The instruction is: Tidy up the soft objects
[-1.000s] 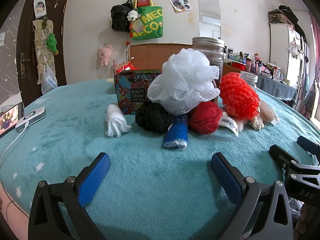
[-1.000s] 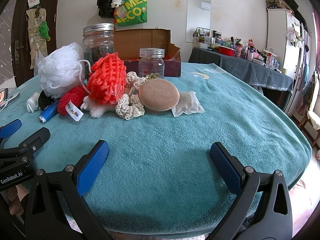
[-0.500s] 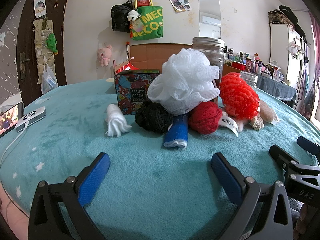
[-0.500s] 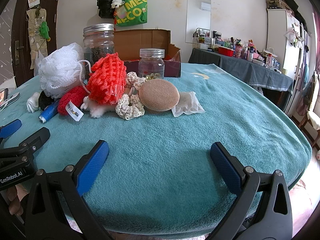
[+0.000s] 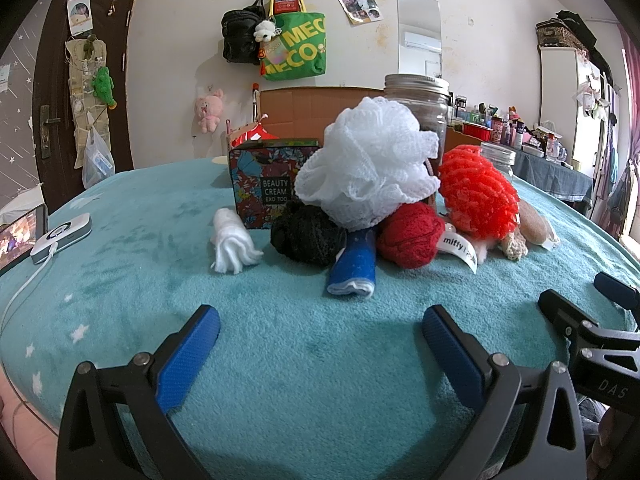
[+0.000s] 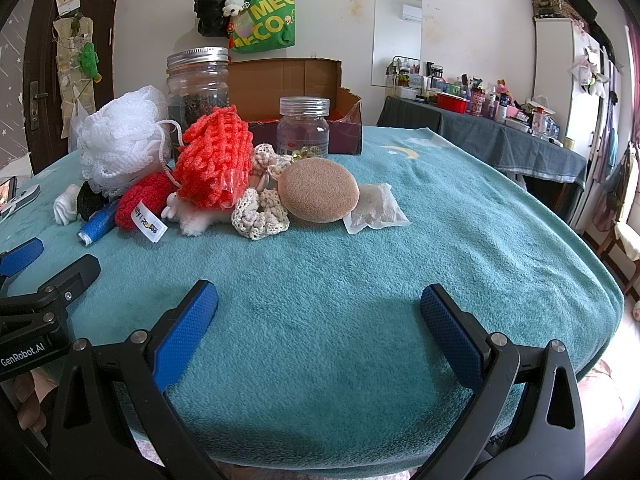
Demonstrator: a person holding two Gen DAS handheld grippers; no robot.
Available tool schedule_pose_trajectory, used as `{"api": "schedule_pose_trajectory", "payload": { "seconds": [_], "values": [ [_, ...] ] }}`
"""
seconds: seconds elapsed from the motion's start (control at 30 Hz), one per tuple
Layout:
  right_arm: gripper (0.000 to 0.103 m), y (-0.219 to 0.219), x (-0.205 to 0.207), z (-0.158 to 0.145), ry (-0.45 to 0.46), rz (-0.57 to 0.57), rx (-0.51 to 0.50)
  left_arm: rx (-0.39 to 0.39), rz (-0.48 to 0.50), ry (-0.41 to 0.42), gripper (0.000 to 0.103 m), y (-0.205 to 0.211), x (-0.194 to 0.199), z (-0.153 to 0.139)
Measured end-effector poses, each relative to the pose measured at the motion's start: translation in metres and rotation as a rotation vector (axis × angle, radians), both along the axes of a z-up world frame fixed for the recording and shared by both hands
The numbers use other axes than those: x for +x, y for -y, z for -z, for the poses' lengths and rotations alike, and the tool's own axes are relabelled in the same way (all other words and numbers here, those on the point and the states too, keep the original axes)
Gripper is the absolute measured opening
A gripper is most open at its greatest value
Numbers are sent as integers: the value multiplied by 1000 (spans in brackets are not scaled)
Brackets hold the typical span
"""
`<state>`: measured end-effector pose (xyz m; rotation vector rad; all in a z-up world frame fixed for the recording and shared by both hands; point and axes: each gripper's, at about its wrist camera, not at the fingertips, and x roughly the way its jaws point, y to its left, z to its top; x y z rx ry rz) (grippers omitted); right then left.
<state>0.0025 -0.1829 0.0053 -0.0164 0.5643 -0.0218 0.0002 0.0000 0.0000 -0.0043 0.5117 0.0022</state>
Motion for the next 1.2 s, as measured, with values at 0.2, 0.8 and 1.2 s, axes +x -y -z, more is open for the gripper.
{"api": "schedule_pose_trajectory", "payload": {
  "seconds": [0.2, 0.8, 1.2],
  "values": [
    [103, 0, 0, 0, 1, 0, 0, -1, 0, 0, 103, 0, 0, 0],
    [103, 7, 15, -21, -26, -35, 36, -58, 76, 11, 103, -8, 5, -42],
    [103, 5, 63, -66, -5, -200, 116, -79, 165, 11, 103, -16, 48, -80]
  ]
}}
